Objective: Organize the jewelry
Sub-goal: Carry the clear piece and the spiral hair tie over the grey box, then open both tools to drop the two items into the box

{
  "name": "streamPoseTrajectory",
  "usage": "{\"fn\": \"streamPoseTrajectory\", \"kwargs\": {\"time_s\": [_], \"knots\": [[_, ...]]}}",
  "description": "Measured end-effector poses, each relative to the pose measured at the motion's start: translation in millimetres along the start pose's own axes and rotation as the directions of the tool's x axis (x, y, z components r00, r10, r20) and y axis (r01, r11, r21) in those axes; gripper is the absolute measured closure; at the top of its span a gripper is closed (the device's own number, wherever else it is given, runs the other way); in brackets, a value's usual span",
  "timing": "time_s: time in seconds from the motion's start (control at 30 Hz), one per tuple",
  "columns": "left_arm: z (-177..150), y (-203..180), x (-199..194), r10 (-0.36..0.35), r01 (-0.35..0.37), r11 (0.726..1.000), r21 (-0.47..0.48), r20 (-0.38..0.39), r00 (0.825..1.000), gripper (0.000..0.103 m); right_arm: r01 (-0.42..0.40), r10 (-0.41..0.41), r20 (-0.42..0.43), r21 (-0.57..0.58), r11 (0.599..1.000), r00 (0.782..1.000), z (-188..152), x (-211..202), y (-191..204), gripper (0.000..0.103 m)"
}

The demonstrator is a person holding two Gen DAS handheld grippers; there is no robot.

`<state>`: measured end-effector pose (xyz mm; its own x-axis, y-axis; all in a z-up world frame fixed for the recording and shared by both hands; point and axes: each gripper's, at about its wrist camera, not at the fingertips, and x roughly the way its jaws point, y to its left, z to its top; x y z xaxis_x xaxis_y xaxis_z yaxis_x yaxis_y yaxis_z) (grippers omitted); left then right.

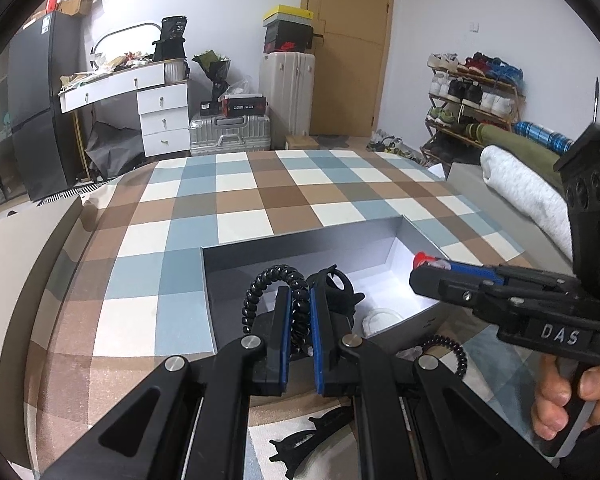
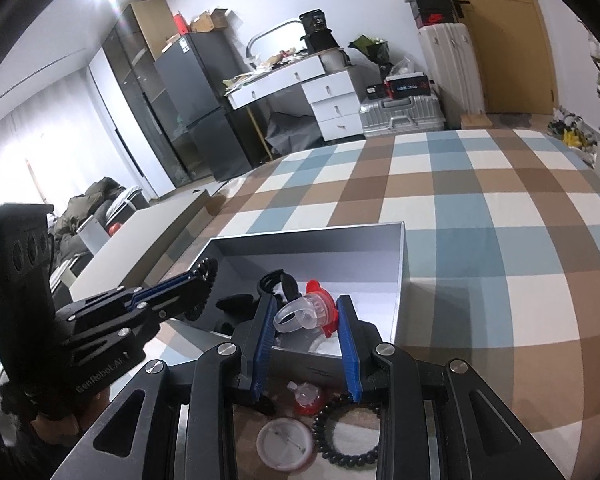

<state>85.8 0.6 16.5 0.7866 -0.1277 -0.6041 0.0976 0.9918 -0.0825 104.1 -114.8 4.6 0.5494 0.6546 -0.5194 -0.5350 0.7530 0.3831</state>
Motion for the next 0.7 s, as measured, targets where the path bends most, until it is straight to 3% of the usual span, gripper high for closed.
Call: {"fn": "streamPoseTrajectory", "kwargs": {"time_s": [0.3,0.43,0.53,0.63,0.7], "knots": [[-1.6,-10.5,-1.9,0.018,-0.019,0.998,0.054,0.005,1.000,0.097,0.018,-0.018,0.014,-0.011,1.000,1.000,0.7,-1.0,0.7,0.071],[-3.2,-13.5,-7.1,0.025,-0.026,0.997,0.070,0.002,1.000,0.068,0.040,-0.039,0.034,-0.037,0.998,0.999,-0.9,-8.1,2.6,0.069],[-6.2,-12.8,-15.9,-0.002,0.001,0.998,0.058,0.015,1.000,0.054,0.058,-0.057,0.041,-0.040,0.997,0.998,-4.9,-16.5,1.2,0.056],[-10.3,-11.2,-22.2,-0.023,0.022,0.999,0.035,0.021,1.000,0.028,0.065,-0.063,0.039,-0.054,0.996,0.997,-10.3,-26.5,1.0,0.047],[-12.4,-9.6,-24.5,-0.027,0.027,1.000,0.015,0.030,0.999,0.022,0.088,-0.085,0.048,-0.066,0.994,0.995,-14.2,-35.3,1.7,0.039]]}}
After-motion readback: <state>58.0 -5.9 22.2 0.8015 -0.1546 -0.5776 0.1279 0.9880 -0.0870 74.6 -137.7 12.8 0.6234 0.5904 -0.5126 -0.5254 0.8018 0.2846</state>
